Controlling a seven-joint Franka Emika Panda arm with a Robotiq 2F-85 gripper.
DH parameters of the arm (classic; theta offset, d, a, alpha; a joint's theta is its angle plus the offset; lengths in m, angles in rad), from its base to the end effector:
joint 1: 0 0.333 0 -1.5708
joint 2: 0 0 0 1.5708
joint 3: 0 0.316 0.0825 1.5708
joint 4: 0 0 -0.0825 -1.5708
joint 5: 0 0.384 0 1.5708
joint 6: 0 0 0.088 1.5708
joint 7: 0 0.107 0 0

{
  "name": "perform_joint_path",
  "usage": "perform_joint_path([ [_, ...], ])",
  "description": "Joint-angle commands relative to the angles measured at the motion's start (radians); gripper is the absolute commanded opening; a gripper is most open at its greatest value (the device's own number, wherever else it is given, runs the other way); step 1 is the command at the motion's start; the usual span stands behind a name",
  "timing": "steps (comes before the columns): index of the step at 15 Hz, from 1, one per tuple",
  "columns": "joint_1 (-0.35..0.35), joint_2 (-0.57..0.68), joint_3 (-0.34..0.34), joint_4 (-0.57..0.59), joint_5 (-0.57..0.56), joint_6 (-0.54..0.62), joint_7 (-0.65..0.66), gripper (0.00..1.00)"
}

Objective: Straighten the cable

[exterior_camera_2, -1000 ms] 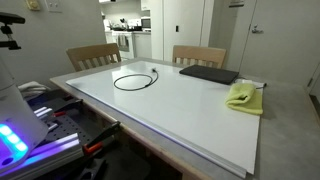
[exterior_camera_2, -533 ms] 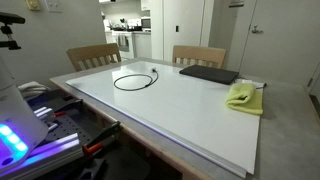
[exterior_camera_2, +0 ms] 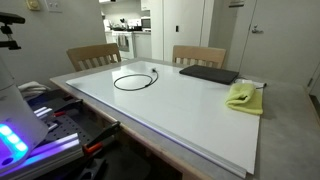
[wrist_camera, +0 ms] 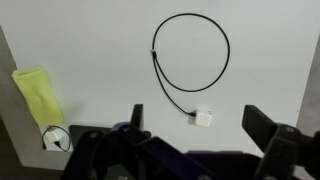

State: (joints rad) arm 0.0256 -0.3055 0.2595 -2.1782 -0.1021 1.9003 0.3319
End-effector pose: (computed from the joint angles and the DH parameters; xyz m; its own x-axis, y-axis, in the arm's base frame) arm 0.4484 0.1328 0.5151 0.9974 -0.0197 0.0695 -0.0306 -0.9867 0.1595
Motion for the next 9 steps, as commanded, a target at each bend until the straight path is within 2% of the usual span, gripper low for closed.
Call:
perform_joint_path([
  [1, 0.027, 0.003, -0.023, 0.003, -0.008, -0.004, 0.007, 1.0],
  [6, 0.061, 0.119, -0.023, 0.063, -0.001, 0.027, -0.078, 1.0],
  [9, 0.087, 0.235, -0.033, 0.117, -0.005, 0.104, -0.205, 1.0],
])
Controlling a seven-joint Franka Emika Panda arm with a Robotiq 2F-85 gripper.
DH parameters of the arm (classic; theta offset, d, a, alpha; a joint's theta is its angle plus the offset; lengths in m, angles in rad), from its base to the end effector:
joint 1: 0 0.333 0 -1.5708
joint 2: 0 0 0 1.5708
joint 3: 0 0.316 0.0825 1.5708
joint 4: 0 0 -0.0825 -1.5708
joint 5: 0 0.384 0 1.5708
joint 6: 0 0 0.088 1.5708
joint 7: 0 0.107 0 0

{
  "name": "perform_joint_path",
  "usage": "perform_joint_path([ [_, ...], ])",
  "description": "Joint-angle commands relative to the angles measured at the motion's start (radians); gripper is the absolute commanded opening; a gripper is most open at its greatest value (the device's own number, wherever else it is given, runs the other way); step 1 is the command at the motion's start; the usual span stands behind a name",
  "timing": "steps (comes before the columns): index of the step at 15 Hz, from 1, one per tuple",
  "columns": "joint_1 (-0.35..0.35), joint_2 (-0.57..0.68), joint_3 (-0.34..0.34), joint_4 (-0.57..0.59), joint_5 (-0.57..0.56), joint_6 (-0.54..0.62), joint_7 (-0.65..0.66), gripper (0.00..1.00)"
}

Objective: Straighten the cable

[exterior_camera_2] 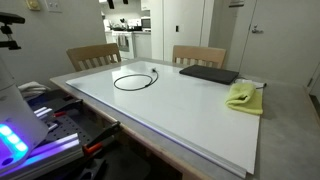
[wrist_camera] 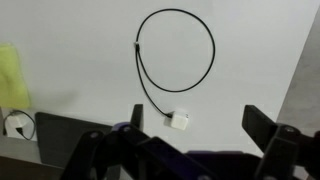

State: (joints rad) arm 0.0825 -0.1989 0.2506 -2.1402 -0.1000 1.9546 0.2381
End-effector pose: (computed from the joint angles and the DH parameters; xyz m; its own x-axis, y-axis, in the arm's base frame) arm 0.4699 0.1611 0.4886 0.9909 0.1297 0.0369 0.1236 -0.9829 0.1366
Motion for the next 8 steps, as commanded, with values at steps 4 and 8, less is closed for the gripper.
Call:
perform_joint_path([
  [4, 0.03, 0.32, -0.058, 0.192, -0.021, 0.106, -0.355, 1.0],
  [8, 0.034, 0.353, -0.082, 0.201, 0.004, 0.113, -0.421, 1.0],
])
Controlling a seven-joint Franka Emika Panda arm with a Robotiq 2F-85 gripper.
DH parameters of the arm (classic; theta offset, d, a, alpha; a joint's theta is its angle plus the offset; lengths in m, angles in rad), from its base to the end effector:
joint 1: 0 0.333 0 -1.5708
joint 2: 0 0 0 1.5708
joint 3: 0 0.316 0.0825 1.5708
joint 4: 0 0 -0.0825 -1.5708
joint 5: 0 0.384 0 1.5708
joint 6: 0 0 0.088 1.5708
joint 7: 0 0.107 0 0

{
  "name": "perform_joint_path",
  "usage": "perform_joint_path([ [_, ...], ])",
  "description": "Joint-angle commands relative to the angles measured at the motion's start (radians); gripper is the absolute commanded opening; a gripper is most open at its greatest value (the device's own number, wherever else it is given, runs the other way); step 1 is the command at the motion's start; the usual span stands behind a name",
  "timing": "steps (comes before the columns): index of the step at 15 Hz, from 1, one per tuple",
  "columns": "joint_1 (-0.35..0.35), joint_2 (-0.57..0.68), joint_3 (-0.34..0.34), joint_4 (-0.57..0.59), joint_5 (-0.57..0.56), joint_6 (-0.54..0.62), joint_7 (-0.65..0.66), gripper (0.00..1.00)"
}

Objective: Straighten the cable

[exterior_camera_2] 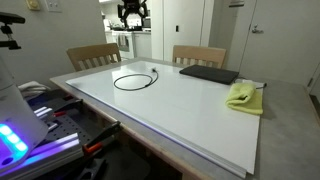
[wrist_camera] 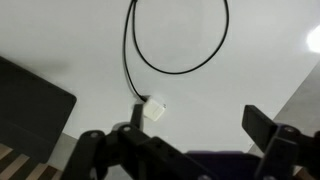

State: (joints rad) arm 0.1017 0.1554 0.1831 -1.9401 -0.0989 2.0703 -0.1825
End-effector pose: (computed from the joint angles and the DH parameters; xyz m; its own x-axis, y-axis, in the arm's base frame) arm 0.5679 0.1575 0.4038 0.8708 0.4905 -0.0334 0.4916 -0.8693 0.0523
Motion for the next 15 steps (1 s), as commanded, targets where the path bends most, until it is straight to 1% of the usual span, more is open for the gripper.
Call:
perform_joint_path([
  [1, 0.013, 0.032, -0.019, 0.027, 0.003, -0.001, -0.019, 1.0],
  [3, 0.012, 0.06, -0.019, 0.053, 0.003, 0.0, -0.028, 1.0],
  [7, 0.013, 0.053, -0.017, 0.05, 0.003, 0.009, -0.033, 1.0],
  [9, 0.004, 0.064, -0.017, 0.046, 0.014, 0.034, -0.074, 1.0],
  [11, 0.001, 0.09, -0.026, 0.063, -0.006, 0.031, -0.096, 1.0],
  [13, -0.011, 0.119, -0.031, 0.083, 0.001, 0.045, -0.167, 1.0],
  [15, -0.023, 0.146, -0.033, 0.098, 0.003, 0.073, -0.269, 1.0],
])
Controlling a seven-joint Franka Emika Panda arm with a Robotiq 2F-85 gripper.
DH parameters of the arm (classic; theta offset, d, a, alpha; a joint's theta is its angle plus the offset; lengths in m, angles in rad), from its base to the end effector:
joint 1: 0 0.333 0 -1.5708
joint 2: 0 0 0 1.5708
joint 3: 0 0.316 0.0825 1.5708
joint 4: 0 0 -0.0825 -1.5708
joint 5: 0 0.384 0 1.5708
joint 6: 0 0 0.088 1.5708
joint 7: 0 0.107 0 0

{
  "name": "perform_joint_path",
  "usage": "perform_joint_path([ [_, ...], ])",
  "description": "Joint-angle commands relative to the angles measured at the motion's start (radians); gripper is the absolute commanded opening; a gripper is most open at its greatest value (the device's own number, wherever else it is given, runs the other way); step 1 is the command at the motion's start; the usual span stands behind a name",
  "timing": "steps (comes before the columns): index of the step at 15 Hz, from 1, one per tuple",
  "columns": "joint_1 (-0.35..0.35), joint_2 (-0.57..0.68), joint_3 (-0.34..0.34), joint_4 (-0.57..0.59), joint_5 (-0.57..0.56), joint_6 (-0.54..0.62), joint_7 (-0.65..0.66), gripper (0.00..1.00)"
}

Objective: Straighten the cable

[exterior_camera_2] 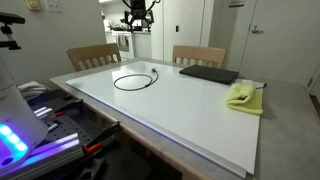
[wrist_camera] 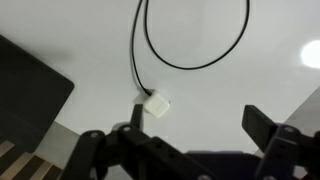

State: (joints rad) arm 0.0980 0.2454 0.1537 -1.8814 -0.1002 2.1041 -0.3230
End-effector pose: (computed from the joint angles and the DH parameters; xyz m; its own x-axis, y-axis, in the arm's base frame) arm 0.5950 0.1435 0.3796 0.8124 0.5820 -0.0344 0.5830 -0.8115 0.0391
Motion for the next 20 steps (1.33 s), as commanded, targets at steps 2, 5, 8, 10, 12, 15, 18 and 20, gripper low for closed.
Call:
perform_joint_path([
  [2, -0.033, 0.093, 0.0, 0.067, 0.005, 0.062, -0.238, 1.0],
  [5, -0.055, 0.163, 0.011, 0.139, 0.018, 0.06, -0.388, 1.0],
  [8, -0.066, 0.226, 0.018, 0.203, 0.03, 0.055, -0.505, 1.0],
  [10, -0.073, 0.274, 0.023, 0.251, 0.044, 0.04, -0.573, 1.0],
  [12, -0.078, 0.299, 0.027, 0.273, 0.059, 0.014, -0.63, 1.0],
  [15, -0.068, 0.321, 0.014, 0.272, 0.066, 0.033, -0.63, 1.0],
  [18, -0.062, 0.318, 0.012, 0.239, 0.053, 0.05, -0.624, 1.0],
  [20, -0.058, 0.319, 0.009, 0.247, 0.051, 0.042, -0.609, 1.0],
])
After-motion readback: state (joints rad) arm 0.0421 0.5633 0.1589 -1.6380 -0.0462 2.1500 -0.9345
